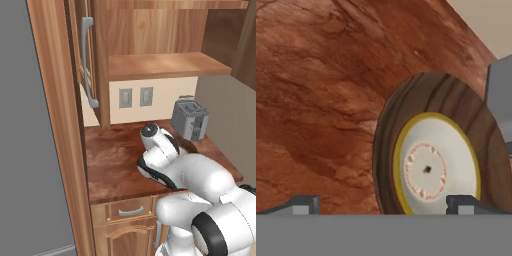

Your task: Pick up the bowls on the counter and stack them on top of one another in the open cabinet. Place the smaller bowl on top of the larger bowl.

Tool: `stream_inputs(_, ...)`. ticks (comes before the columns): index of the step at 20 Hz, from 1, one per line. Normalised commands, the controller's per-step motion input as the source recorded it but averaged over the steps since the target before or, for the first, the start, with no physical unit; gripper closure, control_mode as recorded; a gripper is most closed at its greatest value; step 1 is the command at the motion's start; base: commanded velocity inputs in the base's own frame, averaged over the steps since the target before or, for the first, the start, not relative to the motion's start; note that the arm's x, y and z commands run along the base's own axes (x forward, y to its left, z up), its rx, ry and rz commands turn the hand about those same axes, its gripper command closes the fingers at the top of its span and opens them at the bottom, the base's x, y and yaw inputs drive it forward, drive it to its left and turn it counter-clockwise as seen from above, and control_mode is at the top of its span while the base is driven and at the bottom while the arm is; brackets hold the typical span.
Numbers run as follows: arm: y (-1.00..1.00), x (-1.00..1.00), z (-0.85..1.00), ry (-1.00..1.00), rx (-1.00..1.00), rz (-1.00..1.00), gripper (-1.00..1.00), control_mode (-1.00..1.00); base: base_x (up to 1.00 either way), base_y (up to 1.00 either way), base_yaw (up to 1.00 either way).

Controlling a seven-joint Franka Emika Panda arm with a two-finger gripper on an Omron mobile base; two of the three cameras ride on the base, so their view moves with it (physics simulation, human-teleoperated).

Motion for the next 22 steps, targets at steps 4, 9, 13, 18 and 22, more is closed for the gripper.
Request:
stream_inputs(4,0.0,0.19,-0.19,0.01,0.0,-0.01,-1.0,-1.0,0.0,0.0,0.0)
stream_inputs(9,0.01,0.13,-0.25,0.0,0.0,-0.01,-1.0,-1.0,0.0,0.0,0.0)
stream_inputs(13,0.0,0.08,-0.25,0.0,0.0,-0.01,-1.0,-1.0,0.0,0.0,0.0)
stream_inputs(18,0.0,0.12,-0.16,0.0,0.0,-0.01,-1.0,-1.0,0.0,0.0,0.0)
stream_inputs(22,0.0,0.12,-0.11,0.0,0.0,-0.02,-1.0,-1.0,0.0,0.0,0.0)
